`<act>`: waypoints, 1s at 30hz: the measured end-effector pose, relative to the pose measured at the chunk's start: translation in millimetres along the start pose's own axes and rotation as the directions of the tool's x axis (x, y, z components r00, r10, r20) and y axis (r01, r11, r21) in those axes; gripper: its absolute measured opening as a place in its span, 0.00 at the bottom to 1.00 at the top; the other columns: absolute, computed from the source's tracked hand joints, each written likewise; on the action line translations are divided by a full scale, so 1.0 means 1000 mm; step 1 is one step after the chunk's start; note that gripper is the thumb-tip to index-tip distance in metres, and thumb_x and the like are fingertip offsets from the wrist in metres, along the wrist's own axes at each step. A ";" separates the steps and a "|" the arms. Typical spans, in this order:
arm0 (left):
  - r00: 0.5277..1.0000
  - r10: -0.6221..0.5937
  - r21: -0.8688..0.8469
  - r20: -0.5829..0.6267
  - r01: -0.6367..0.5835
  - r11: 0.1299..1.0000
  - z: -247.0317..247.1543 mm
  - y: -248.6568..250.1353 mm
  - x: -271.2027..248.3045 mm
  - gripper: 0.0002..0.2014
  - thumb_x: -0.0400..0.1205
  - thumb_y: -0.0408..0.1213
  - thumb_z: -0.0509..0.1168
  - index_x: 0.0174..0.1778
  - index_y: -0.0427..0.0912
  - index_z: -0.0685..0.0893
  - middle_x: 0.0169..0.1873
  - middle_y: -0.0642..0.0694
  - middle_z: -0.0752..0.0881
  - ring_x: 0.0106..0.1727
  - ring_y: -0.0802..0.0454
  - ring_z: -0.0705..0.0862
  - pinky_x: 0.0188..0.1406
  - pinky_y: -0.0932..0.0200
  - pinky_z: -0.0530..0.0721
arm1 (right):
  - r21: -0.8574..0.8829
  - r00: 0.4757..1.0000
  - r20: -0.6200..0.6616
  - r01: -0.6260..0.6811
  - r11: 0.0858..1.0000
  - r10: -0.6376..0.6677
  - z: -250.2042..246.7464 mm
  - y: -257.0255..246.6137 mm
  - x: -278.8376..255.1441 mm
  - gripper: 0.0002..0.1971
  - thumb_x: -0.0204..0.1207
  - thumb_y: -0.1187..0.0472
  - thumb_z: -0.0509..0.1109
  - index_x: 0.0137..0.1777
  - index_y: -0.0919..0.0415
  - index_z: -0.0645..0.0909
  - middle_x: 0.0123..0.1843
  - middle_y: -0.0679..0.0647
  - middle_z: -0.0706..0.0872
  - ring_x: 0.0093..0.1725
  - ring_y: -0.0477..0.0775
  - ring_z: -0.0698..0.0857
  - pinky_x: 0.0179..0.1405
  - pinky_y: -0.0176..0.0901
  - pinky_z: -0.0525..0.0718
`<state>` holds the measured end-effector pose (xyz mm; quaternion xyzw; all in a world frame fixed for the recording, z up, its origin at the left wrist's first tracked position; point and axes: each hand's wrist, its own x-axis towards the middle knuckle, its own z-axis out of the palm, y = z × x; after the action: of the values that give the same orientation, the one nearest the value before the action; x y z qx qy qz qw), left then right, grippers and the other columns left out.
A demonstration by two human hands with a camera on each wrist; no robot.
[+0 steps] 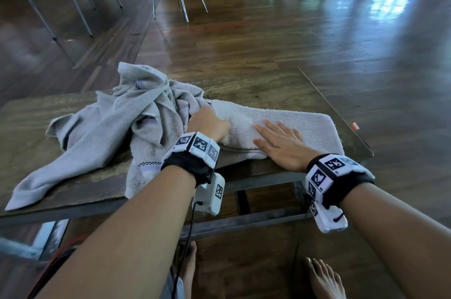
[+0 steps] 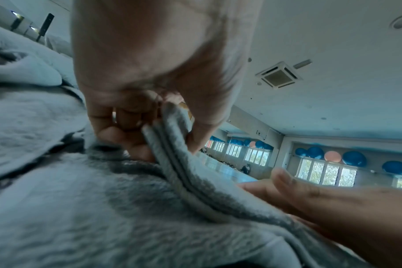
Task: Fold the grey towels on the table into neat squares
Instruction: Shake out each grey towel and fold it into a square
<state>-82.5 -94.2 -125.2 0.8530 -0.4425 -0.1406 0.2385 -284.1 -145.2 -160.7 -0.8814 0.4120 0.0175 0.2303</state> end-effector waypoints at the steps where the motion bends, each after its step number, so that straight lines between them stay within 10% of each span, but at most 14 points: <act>1: 1.000 0.011 -0.042 -0.009 -0.012 0.999 -0.002 0.004 -0.001 0.10 0.72 0.42 0.67 0.37 0.40 0.74 0.33 0.47 0.78 0.36 0.46 0.79 0.28 0.57 0.69 | 0.048 0.999 -0.043 0.014 0.999 -0.012 -0.004 -0.001 0.000 0.31 0.85 0.32 0.42 0.84 0.41 0.62 0.88 0.48 0.59 0.89 0.59 0.52 0.86 0.62 0.48; 3: 0.996 0.054 -0.132 -0.065 -0.062 0.989 -0.005 0.015 -0.005 0.08 0.73 0.39 0.66 0.38 0.45 0.72 0.34 0.51 0.76 0.40 0.47 0.78 0.35 0.56 0.73 | 0.220 0.989 -0.145 0.040 0.975 -0.008 -0.015 -0.005 -0.003 0.29 0.86 0.34 0.46 0.74 0.52 0.73 0.73 0.52 0.77 0.76 0.56 0.73 0.79 0.60 0.66; 7: 0.880 0.394 -0.347 -0.266 -0.469 0.812 -0.006 0.050 -0.026 0.12 0.77 0.29 0.70 0.51 0.47 0.76 0.41 0.60 0.80 0.42 0.60 0.80 0.44 0.75 0.77 | 0.586 0.942 -0.325 0.130 0.799 0.085 -0.034 -0.006 -0.015 0.25 0.87 0.36 0.48 0.59 0.52 0.80 0.57 0.48 0.86 0.55 0.47 0.84 0.60 0.50 0.80; 13: 0.676 0.734 -0.377 0.074 -0.662 0.648 0.021 0.085 -0.047 0.23 0.79 0.41 0.72 0.71 0.47 0.79 0.66 0.50 0.84 0.62 0.57 0.81 0.56 0.76 0.74 | 0.993 0.960 -0.108 0.095 0.064 0.257 -0.053 0.030 -0.029 0.35 0.83 0.31 0.56 0.72 0.61 0.81 0.60 0.67 0.91 0.56 0.66 0.92 0.52 0.63 0.90; 18: 0.681 0.705 -0.212 0.198 -0.673 0.709 0.040 0.086 -0.037 0.21 0.77 0.40 0.72 0.67 0.47 0.81 0.67 0.46 0.81 0.67 0.49 0.79 0.70 0.48 0.77 | 0.981 0.846 -0.053 -0.055 0.186 0.531 -0.050 0.064 -0.036 0.12 0.84 0.73 0.62 0.65 0.75 0.78 0.56 0.71 0.88 0.47 0.61 0.91 0.32 0.50 0.91; 26: 0.700 0.572 -0.063 0.428 -0.608 0.791 0.064 0.089 -0.038 0.28 0.67 0.56 0.78 0.63 0.59 0.80 0.67 0.51 0.75 0.68 0.51 0.75 0.69 0.43 0.79 | 0.786 0.751 -0.161 -0.295 0.544 0.640 -0.051 0.085 -0.049 0.06 0.73 0.66 0.75 0.36 0.66 0.85 0.35 0.57 0.89 0.25 0.47 0.89 0.21 0.33 0.83; 30: 0.703 0.564 -0.009 0.434 -0.622 0.783 0.069 0.094 -0.041 0.30 0.66 0.53 0.80 0.64 0.61 0.78 0.68 0.53 0.73 0.68 0.50 0.75 0.67 0.42 0.80 | 0.773 0.711 -0.137 -0.359 0.524 0.689 -0.055 0.091 -0.052 0.05 0.61 0.58 0.72 0.31 0.59 0.81 0.32 0.57 0.86 0.32 0.58 0.91 0.35 0.56 0.94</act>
<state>-201.5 -126.6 -132.7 0.6291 -0.7421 -0.2024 0.1122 -394.5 -181.2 -135.9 -0.5339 0.6786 -0.2625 0.4307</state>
